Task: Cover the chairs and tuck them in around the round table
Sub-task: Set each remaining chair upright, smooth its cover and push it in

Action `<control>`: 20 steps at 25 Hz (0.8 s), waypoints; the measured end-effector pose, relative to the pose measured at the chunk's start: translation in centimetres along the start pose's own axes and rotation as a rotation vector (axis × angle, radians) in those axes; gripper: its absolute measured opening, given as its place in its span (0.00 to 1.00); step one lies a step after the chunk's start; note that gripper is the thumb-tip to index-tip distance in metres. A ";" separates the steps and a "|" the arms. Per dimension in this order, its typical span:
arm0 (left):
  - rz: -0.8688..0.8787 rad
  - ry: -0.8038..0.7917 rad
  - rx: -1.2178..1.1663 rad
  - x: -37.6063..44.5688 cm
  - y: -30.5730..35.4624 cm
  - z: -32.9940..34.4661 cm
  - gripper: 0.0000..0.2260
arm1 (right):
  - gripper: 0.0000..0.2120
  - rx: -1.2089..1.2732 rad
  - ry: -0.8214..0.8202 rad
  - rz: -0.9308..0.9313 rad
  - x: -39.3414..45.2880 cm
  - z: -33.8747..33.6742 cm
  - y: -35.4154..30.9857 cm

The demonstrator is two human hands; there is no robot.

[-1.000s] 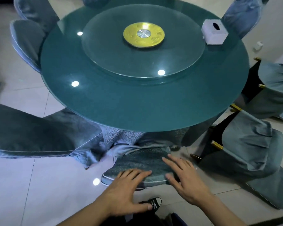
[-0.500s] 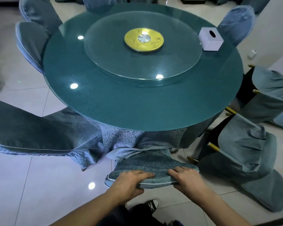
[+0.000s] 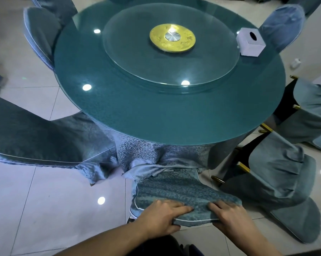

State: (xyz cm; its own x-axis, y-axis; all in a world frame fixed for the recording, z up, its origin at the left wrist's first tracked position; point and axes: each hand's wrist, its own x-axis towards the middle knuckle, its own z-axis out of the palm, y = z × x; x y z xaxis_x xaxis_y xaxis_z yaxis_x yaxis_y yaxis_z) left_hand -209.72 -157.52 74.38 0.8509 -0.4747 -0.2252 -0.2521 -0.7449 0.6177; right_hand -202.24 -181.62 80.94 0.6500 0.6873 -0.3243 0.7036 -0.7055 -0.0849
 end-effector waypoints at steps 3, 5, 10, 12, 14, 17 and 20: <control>0.054 0.005 0.016 -0.8 0.2 1.3 0.29 | 0.27 0.036 0.012 -0.019 -1.2 0.4 -0.7; 0.076 -0.011 0.010 -1.6 0.5 2.1 0.29 | 0.26 0.043 -0.014 -0.042 -1.6 0.6 -1.3; 0.103 0.082 0.000 -3.8 -1.4 0.8 0.26 | 0.27 0.102 -0.078 -0.049 -0.4 0.9 -3.1; 0.096 0.069 0.001 -5.5 -2.3 0.1 0.24 | 0.28 0.118 -0.100 -0.071 0.1 1.2 -4.4; 0.103 0.062 0.024 -6.4 -2.9 -0.1 0.24 | 0.28 0.130 -0.108 -0.088 0.5 1.6 -5.1; 0.063 0.011 0.088 -6.9 -2.7 -0.3 0.26 | 0.27 0.178 -0.104 -0.083 0.6 0.6 -4.8; -0.011 0.022 0.096 -6.4 -2.4 -1.5 0.29 | 0.31 0.220 -0.043 -0.054 -0.2 -0.4 -3.8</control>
State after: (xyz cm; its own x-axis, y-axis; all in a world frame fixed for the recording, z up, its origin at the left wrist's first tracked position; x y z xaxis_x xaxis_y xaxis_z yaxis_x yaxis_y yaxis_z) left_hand -213.92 -151.98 75.46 0.8636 -0.4563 -0.2143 -0.2844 -0.7920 0.5403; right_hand -204.92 -179.01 81.67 0.5969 0.7203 -0.3534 0.6545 -0.6919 -0.3047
